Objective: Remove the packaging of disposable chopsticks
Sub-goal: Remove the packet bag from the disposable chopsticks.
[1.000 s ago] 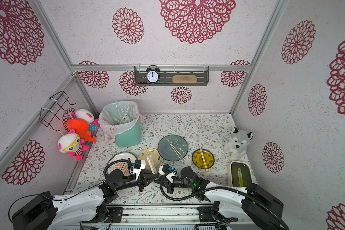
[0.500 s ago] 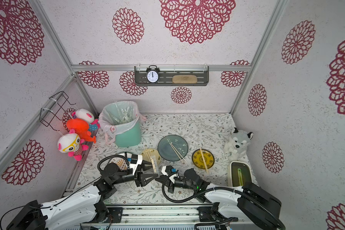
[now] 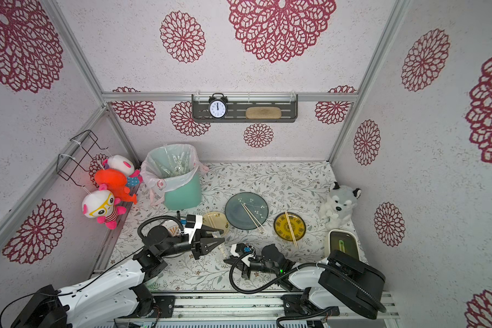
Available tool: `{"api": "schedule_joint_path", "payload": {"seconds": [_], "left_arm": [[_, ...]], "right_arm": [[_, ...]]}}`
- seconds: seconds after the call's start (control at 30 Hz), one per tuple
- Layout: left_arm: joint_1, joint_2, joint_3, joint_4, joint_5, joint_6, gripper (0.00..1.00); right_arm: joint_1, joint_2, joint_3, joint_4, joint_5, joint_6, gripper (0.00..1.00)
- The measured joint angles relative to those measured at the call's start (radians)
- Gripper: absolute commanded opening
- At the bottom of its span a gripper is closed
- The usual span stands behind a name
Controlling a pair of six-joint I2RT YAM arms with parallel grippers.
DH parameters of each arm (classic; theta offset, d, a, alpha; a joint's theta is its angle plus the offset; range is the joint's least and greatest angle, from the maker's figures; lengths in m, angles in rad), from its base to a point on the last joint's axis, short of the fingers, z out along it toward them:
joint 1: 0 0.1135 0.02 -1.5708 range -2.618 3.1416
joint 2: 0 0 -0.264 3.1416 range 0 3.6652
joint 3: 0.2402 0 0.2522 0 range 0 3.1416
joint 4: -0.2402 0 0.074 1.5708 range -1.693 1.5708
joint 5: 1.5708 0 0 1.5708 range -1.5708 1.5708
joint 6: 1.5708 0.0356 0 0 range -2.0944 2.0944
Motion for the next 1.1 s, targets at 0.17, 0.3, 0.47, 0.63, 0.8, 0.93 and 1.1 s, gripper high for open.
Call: {"api": "schedule_joint_path", "payload": {"seconds": [0.17, 0.3, 0.47, 0.63, 0.8, 0.93, 1.1], "left_arm": [[0.010, 0.002, -0.009, 0.065, 0.050, -0.032, 0.29], [0.013, 0.002, -0.014, 0.121, 0.085, -0.061, 0.23], [0.014, -0.017, -0.035, 0.162, 0.101, -0.084, 0.18], [0.016, -0.052, -0.058, 0.162, 0.100, -0.085, 0.17], [0.016, -0.059, -0.067, 0.172, 0.097, -0.095, 0.09], [0.017, -0.036, -0.080, 0.222, 0.097, -0.104, 0.06], [-0.004, 0.003, -0.100, 0.274, 0.074, -0.099, 0.07]], "right_arm": [[0.000, 0.000, 0.000, 0.016, 0.000, -0.007, 0.00], [0.000, 0.000, 0.000, 0.031, -0.001, -0.007, 0.00], [0.000, 0.001, 0.000, 0.038, -0.002, -0.007, 0.00], [0.000, 0.000, 0.000, 0.039, -0.009, -0.007, 0.00], [0.000, -0.002, 0.000, 0.039, -0.021, -0.007, 0.00], [0.000, -0.004, 0.000, 0.034, -0.028, -0.006, 0.00], [0.000, -0.021, 0.000, -0.013, -0.028, -0.005, 0.00]]}}
